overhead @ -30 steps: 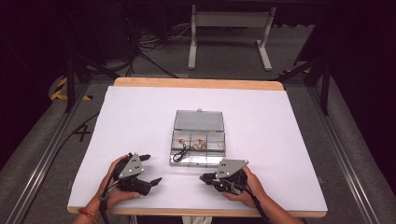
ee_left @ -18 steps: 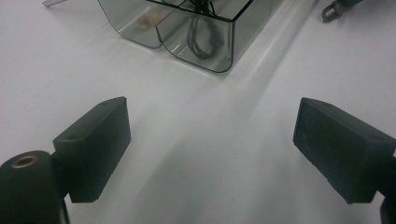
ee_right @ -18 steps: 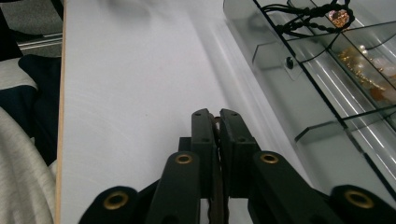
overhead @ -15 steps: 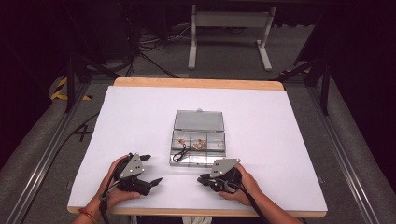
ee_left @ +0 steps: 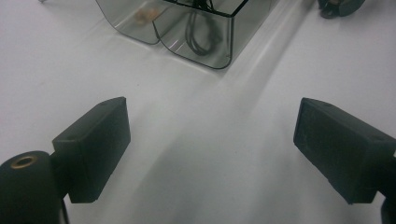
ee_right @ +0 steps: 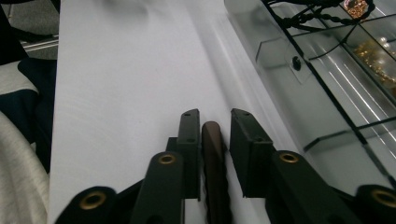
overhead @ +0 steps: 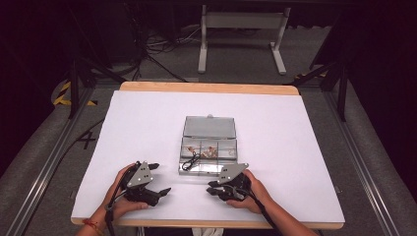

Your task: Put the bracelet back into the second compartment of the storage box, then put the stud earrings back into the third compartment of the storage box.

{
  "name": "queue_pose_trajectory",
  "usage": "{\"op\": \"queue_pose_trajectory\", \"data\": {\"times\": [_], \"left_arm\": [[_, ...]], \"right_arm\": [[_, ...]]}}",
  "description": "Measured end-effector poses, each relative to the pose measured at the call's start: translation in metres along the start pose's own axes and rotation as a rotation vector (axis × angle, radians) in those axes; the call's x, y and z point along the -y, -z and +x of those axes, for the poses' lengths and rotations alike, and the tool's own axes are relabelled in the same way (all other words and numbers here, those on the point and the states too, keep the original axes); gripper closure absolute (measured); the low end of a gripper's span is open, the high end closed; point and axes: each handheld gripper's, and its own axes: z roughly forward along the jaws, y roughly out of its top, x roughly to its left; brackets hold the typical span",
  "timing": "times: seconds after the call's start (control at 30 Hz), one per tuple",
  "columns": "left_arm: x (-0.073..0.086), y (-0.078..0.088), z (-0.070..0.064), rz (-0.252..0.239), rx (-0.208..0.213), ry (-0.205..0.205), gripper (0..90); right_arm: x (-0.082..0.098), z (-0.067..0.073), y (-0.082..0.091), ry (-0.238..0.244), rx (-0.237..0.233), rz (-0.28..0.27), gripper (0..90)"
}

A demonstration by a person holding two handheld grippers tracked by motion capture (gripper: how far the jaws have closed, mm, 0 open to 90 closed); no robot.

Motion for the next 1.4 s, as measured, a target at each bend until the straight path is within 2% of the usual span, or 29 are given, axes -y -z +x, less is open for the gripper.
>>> {"op": "queue_pose_trajectory", "data": {"times": [0.23, 0.4, 0.53, 0.87, 1.03, 1.2, 1.33, 1.4], "left_arm": [[0.001, 0.001, 0.000, -0.015, -0.002, 0.001, 11.8], [0.001, 0.003, 0.001, -0.035, 0.001, 0.010, 11.9], [0.002, 0.004, 0.003, -0.050, 0.006, 0.034, 11.9], [0.004, 0.008, 0.004, -0.084, 0.003, 0.039, 11.9], [0.003, 0.007, 0.003, -0.081, -0.016, 0.030, 11.7], [0.003, 0.007, 0.005, -0.087, -0.011, 0.044, 11.5], [0.003, 0.007, 0.004, -0.092, -0.013, 0.035, 11.5], [0.003, 0.006, 0.003, -0.077, -0.015, 0.030, 11.4]], "right_arm": [[-0.001, 0.003, 0.000, 0.029, 0.016, 0.002, 78.3], [-0.001, 0.005, 0.003, 0.028, 0.021, 0.000, 78.3], [-0.002, 0.003, 0.008, 0.014, 0.028, -0.024, 78.3], [-0.005, -0.004, 0.028, -0.012, 0.064, -0.084, 78.3], [-0.006, -0.006, 0.036, -0.016, 0.086, -0.103, 78.3], [-0.009, -0.008, 0.044, -0.016, 0.098, -0.131, 78.3], [-0.010, -0.011, 0.046, -0.021, 0.112, -0.139, 78.3], [-0.011, -0.011, 0.049, -0.019, 0.120, -0.150, 78.3]]}}
